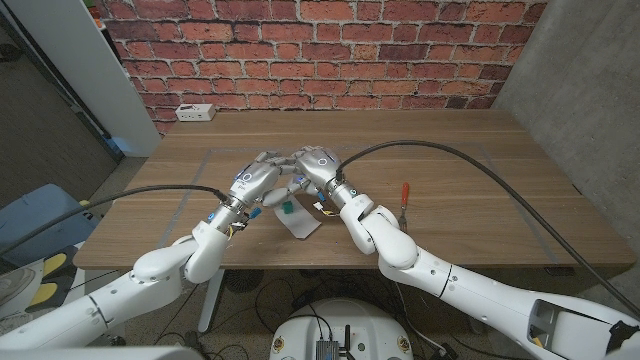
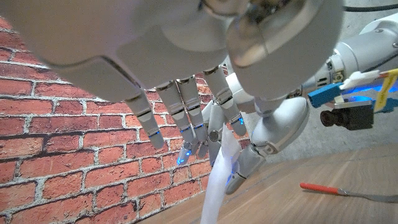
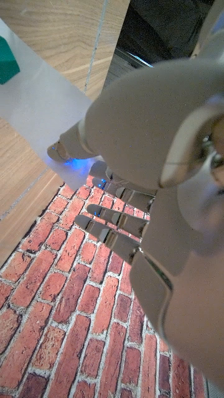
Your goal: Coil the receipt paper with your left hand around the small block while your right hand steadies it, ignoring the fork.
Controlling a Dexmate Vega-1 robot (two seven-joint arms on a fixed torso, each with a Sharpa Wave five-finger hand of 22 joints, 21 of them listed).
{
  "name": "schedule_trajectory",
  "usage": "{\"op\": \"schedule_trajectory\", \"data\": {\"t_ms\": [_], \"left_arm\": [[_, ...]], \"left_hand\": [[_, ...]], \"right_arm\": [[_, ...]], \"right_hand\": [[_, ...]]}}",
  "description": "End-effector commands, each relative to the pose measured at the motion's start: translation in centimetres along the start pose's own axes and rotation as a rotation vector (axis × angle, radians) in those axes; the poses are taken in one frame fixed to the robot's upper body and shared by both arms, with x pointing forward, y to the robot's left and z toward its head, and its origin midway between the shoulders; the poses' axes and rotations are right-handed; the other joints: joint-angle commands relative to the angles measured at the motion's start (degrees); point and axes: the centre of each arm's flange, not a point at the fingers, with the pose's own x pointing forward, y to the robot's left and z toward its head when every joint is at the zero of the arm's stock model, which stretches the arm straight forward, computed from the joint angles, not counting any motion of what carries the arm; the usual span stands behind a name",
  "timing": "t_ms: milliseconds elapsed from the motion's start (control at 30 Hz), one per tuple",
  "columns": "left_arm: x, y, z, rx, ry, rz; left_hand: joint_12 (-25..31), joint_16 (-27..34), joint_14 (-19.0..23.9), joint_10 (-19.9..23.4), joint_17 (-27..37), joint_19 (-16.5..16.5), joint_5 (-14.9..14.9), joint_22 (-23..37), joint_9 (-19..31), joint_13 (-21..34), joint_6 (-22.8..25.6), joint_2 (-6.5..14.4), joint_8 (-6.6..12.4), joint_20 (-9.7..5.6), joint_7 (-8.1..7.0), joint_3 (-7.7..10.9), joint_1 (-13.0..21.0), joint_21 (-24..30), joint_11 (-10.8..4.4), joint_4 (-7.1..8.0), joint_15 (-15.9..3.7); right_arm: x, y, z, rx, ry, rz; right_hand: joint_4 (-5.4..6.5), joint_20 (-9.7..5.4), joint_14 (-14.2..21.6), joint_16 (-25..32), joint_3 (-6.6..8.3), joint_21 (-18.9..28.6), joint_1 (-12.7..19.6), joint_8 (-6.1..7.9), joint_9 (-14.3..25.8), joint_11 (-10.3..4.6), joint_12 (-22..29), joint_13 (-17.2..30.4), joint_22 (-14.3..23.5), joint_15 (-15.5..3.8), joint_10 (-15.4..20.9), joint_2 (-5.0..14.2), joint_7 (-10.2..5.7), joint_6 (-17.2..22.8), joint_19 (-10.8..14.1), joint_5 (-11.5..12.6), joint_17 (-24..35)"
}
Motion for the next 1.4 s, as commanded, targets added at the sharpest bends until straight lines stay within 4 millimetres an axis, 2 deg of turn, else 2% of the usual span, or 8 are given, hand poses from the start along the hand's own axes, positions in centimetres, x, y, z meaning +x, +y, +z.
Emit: {"op": "schedule_trajectory", "data": {"t_ms": [33,200,500,833,1100,1233,1267,1400], "left_arm": [[0.0,5.6,4.1,0.194,0.275,-0.433],[-1.3,6.5,3.7,0.180,0.317,-0.378],[-2.9,7.2,2.6,0.024,0.273,-0.257],[-4.2,8.8,2.2,-0.017,0.252,-0.109],[-4.5,9.0,1.8,0.006,0.341,-0.122],[-3.8,8.7,1.4,0.005,0.413,-0.166],[-3.6,8.6,1.3,0.018,0.429,-0.175],[-2.4,7.6,1.0,0.094,0.502,-0.233]], "left_hand": [[-0.3,0.4,-2.3,-7.6,0.4,-0.2,0.6,0.1,0.1,-0.9,-17.9,0.6,-1.50,-0.45,1.77,0.34,1.4,-0.7,-3.66,-1.22,-1.66],[0.0,0.6,-2.7,-7.5,0.2,-0.7,0.8,0.1,0.1,-1.1,-18.5,0.5,-1.63,-0.68,2.00,0.50,2.0,-1.2,-3.80,-1.72,-1.48],[0.7,2.3,-0.1,-6.4,0.5,0.5,0.7,0.2,0.1,-1.5,-19.4,2.1,-1.79,-0.51,3.72,0.31,-0.5,-1.2,-2.36,-0.24,-0.62],[1.0,2.6,0.9,-6.2,0.3,2.3,0.5,0.3,0.0,-1.9,-19.6,2.1,-1.66,2.31,3.53,-0.01,-1.7,-1.0,-2.03,-0.02,-0.15],[1.4,3.0,2.1,-5.3,0.2,3.1,0.4,0.3,0.0,-2.2,-18.0,2.1,-0.92,1.38,3.70,0.02,-1.9,-1.1,-2.23,-0.22,-0.61],[3.6,4.9,9.4,1.8,-0.4,9.9,-0.7,0.3,-0.1,-3.4,-7.4,7.5,1.48,-1.41,4.04,5.27,4.6,0.4,-2.54,-4.12,-2.79],[4.7,5.4,11.9,5.5,-0.5,12.5,-1.1,0.3,-0.1,-3.8,-3.2,9.2,2.27,-1.92,5.80,7.18,6.5,1.2,-2.75,-5.26,-3.34],[5.9,7.0,19.8,11.6,-0.9,19.6,-0.6,0.3,-0.1,-4.7,1.8,10.9,2.09,-4.34,6.82,11.29,9.4,3.7,-3.99,-6.59,-5.68]], "right_arm": [[0.4,0.1,0.0,-0.024,-0.010,0.020],[0.3,0.2,0.5,-0.039,-0.029,0.020],[-0.6,0.0,1.6,-0.065,-0.062,0.021],[-1.6,0.1,2.3,-0.118,-0.075,0.045],[-1.7,0.2,2.8,-0.138,-0.101,0.058],[-1.7,0.4,2.9,-0.138,-0.109,0.064],[-1.7,0.6,2.9,-0.142,-0.111,0.065],[-1.7,1.0,3.0,-0.143,-0.118,0.076]], "right_hand": [[0.03,-0.12,0.4,-0.4,0.67,-0.1,0.3,-0.39,0.3,0.03,-0.3,0.1,0.1,-9.81,0.0,-0.25,-1.92,2.6,-0.2,0.2,0.2],[0.08,-0.13,0.5,-0.5,0.81,-0.2,0.3,-0.63,0.3,0.04,-0.5,0.1,0.1,-9.80,0.1,-0.30,-1.86,2.9,-0.2,0.3,0.2],[-0.02,-0.02,0.6,-0.9,1.17,-0.3,0.6,-1.09,0.3,0.04,-0.7,0.1,0.1,-9.87,0.3,-0.75,-1.35,3.8,-0.2,0.3,0.1],[-0.15,-0.06,0.7,-1.5,1.81,-0.5,1.1,-1.95,0.3,0.03,-1.1,0.1,0.1,-9.84,0.3,-1.46,-0.74,4.4,-0.4,0.3,0.0],[-0.13,0.09,0.8,-1.8,2.24,-0.7,1.2,-2.59,0.3,0.01,-1.4,0.2,0.1,-9.80,0.4,-1.84,-0.61,4.4,-0.5,0.2,0.1],[-0.08,0.09,0.8,-1.9,2.42,-0.7,1.3,-2.88,0.4,0.01,-1.5,0.2,0.1,-9.77,0.3,-1.97,-0.76,4.3,-0.6,0.2,0.1],[-0.04,0.11,0.9,-1.9,2.48,-0.8,1.2,-3.01,0.4,0.03,-1.5,0.2,0.1,-9.74,0.4,-1.99,-0.95,4.3,-0.6,0.2,0.1],[0.09,0.13,0.9,-2.0,2.68,-0.8,1.2,-3.36,0.4,0.18,-1.6,0.2,0.1,-9.71,0.5,-2.06,-1.06,4.1,-0.6,0.2,0.2]]}}
